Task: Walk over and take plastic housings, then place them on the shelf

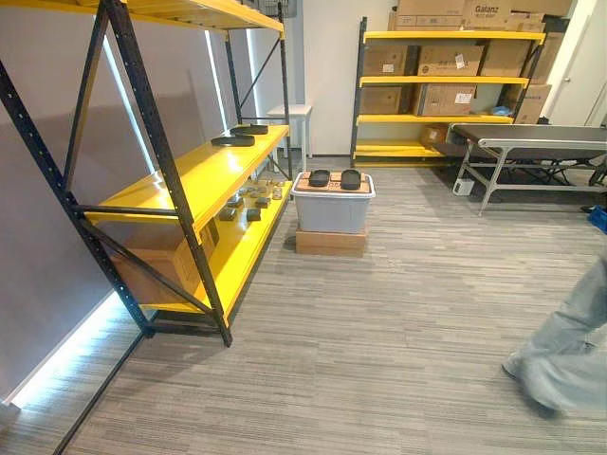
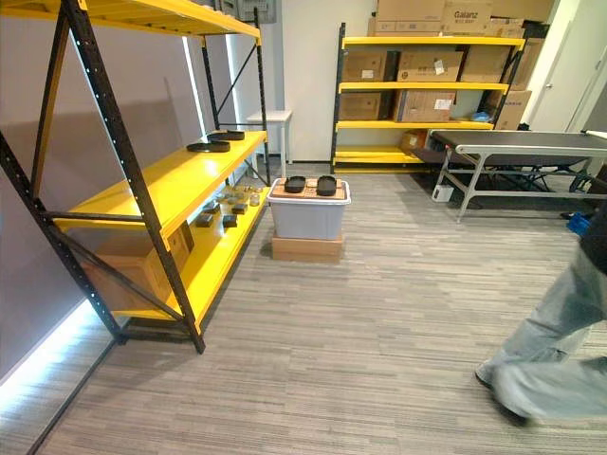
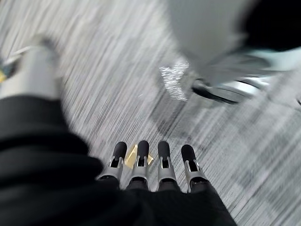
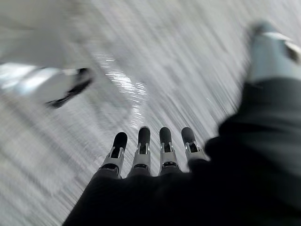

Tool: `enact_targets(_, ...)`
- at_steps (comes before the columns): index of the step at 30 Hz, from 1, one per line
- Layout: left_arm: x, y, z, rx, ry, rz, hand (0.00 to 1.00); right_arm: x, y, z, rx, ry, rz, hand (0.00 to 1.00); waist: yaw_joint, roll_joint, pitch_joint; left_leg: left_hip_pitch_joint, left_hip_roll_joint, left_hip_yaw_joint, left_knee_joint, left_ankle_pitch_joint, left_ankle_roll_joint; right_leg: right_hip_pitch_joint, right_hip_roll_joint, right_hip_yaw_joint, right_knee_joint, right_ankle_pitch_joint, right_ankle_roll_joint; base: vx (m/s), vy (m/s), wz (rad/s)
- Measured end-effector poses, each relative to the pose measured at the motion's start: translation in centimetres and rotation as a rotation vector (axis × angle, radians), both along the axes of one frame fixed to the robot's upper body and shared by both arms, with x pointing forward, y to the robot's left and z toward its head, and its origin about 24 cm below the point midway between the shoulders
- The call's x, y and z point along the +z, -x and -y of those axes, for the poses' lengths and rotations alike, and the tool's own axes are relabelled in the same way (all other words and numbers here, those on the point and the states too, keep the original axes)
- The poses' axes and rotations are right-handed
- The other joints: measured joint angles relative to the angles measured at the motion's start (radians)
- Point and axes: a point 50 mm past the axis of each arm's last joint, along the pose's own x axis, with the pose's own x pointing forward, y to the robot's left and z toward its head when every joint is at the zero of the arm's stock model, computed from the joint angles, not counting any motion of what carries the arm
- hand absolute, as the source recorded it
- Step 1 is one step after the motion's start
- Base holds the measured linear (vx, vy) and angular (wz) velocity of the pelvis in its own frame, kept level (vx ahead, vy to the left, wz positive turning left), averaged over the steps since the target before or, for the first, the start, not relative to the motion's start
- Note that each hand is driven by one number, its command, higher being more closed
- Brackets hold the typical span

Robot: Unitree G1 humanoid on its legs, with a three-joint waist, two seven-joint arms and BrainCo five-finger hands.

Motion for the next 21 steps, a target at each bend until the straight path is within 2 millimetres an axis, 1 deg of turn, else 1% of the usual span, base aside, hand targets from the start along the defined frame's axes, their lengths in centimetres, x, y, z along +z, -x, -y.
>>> enact_targets(3, 1.1, -1.7, -3.0, 0.014, -0.086, 0.057, 0.0, 1.9, -3.1, 3.1, 0.031, 0.09, 0.081, 0.0, 0.003, 0.016, 0.015, 0.029, 0.002, 0.008, -0.037, 0.015, 0.011, 0.031, 0.005, 0.003, -0.047, 0.015, 0.002, 0.11, 0.007, -0.07)
enact_targets(4, 1.7, -2.2, -4.3, 0.008, -0.127, 0.078, 0.0, 2.9, -4.1, 4.5, 0.042, 0.139, 0.117, 0.0, 0.003, 0.025, 0.026, 0.045, 0.001, 0.013, -0.046, 0.016, 0.01, 0.047, 0.006, 0.005, -0.061, 0.016, 0.003, 0.1, 0.012, -0.1)
enact_targets(5, 1.9, -2.5, -4.7, 0.007, -0.141, 0.089, 0.0, 3.2, -4.5, 5.0, 0.046, 0.157, 0.13, 0.0, 0.003, 0.028, 0.03, 0.053, 0.001, 0.015, -0.049, 0.015, 0.01, 0.055, 0.006, 0.004, -0.064, 0.017, 0.004, 0.1, 0.011, -0.08)
enact_targets(7, 2.5, -3.0, -5.7, 0.011, -0.182, 0.121, 0.0, 4.1, -5.4, 6.0, 0.061, 0.195, 0.161, 0.0, 0.003, 0.03, 0.036, 0.072, 0.002, 0.017, -0.055, 0.007, -0.003, 0.079, 0.006, 0.0, -0.083, 0.018, 0.006, 0.07, -0.004, -0.05)
enact_targets(10, 2.6, -3.1, -5.7, 0.015, -0.184, 0.133, 0.0, 4.3, -5.8, 6.1, 0.061, 0.201, 0.182, 0.0, 0.002, 0.03, 0.038, 0.078, 0.003, 0.023, -0.055, 0.0, -0.013, 0.09, 0.006, 0.0, -0.097, 0.018, 0.007, 0.04, -0.029, -0.06)
enact_targets(11, 2.4, -2.9, -5.3, 0.017, -0.174, 0.129, 0.0, 4.2, -5.8, 6.0, 0.054, 0.188, 0.189, 0.0, 0.003, 0.032, 0.04, 0.081, 0.006, 0.025, -0.055, -0.005, -0.021, 0.092, 0.009, 0.0, -0.099, 0.019, 0.008, 0.03, -0.039, -0.1)
enact_targets(13, 2.0, -2.6, -4.5, 0.024, -0.153, 0.122, 0.0, 4.0, -5.7, 5.7, 0.044, 0.174, 0.191, 0.0, 0.005, 0.032, 0.045, 0.089, 0.009, 0.037, -0.056, -0.009, -0.027, 0.104, 0.011, 0.001, -0.109, 0.02, 0.01, 0.03, -0.038, -0.09)
enact_targets(15, 1.3, -2.7, -2.7, 0.036, -0.107, 0.119, 0.0, 3.4, -5.6, 4.7, 0.013, 0.147, 0.191, 0.0, 0.002, 0.035, 0.058, 0.087, 0.009, 0.035, -0.055, -0.009, -0.027, 0.115, 0.011, -0.006, -0.121, 0.021, 0.013, 0.01, -0.048, 0.02)
enact_targets(16, 1.1, -2.9, -2.1, 0.038, -0.094, 0.12, 0.0, 3.1, -5.6, 4.2, -0.003, 0.132, 0.192, 0.0, 0.002, 0.035, 0.062, 0.084, 0.009, 0.034, -0.055, -0.009, -0.027, 0.115, 0.011, -0.009, -0.123, 0.021, 0.013, 0.0, -0.052, 0.1)
enact_targets(17, 0.9, -3.1, -1.3, 0.042, -0.077, 0.121, 0.0, 2.6, -5.4, 3.4, -0.02, 0.109, 0.185, 0.0, 0.002, 0.035, 0.066, 0.079, 0.009, 0.026, -0.054, -0.009, -0.027, 0.114, 0.011, -0.016, -0.127, 0.02, 0.015, -0.02, -0.063, 0.22)
enact_targets(19, 0.4, -3.5, 0.5, 0.012, -0.041, 0.118, 0.0, 1.3, -4.3, 1.2, -0.049, 0.04, 0.15, 0.0, 0.002, 0.035, 0.069, 0.07, 0.012, 0.002, -0.055, -0.009, -0.027, 0.113, 0.014, -0.039, -0.128, 0.014, 0.023, -0.02, -0.069, 0.32)
enact_targets(21, 0.1, -2.9, 1.6, 0.009, -0.016, 0.099, 0.0, 0.1, -3.3, -1.3, -0.066, -0.029, 0.126, 0.0, 0.003, 0.034, 0.07, 0.073, 0.018, -0.013, -0.059, -0.009, -0.027, 0.12, 0.019, -0.057, -0.128, 0.01, 0.029, -0.01, -0.067, 0.22)
